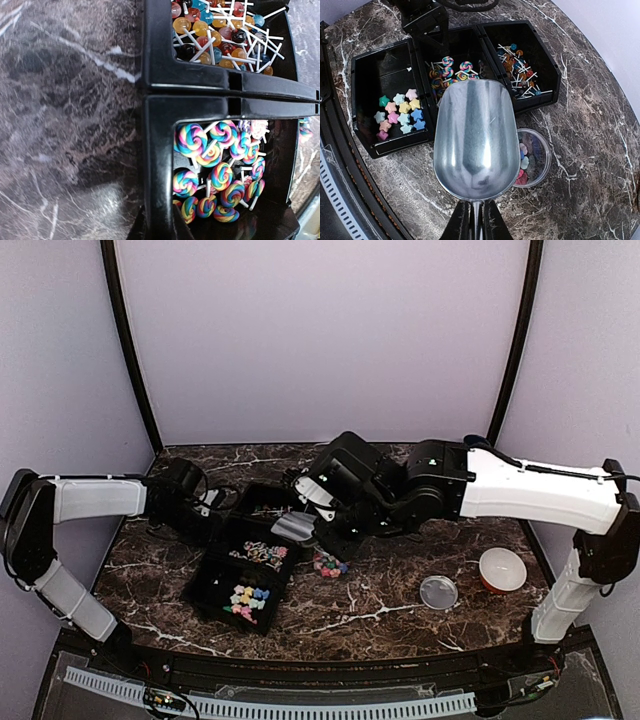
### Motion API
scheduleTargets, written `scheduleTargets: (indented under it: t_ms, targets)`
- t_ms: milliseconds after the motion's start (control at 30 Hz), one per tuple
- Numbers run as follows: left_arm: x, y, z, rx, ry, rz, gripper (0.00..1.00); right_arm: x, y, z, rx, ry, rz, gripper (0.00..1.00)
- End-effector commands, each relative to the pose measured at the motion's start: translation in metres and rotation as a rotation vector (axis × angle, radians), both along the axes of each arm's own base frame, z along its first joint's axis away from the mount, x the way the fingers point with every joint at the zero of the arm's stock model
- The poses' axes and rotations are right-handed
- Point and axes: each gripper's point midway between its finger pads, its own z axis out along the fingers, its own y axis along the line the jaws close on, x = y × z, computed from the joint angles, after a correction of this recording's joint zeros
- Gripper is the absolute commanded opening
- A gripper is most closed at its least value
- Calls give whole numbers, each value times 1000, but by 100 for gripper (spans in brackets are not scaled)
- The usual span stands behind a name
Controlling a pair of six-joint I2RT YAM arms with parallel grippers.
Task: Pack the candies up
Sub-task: Adjust the fake candies in the storage box.
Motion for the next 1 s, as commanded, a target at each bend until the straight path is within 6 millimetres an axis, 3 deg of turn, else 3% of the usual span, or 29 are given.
scheduleTargets:
  t_ms: [0, 367, 633, 967]
  targets:
    - [-3, -20, 32, -213, -29, -5, 0, -2, 5, 17, 20, -9, 1, 0]
    - [-21, -47, 61, -539, -20, -48, 0, 7, 13, 15, -80, -8, -20, 0]
    - [-30, -61, 71, -675, 2, -103, 0, 2, 22, 27, -51, 2, -1, 0]
    - [-17, -32, 51, -396, -37, -28, 0, -6, 11, -10, -235, 41, 47, 0]
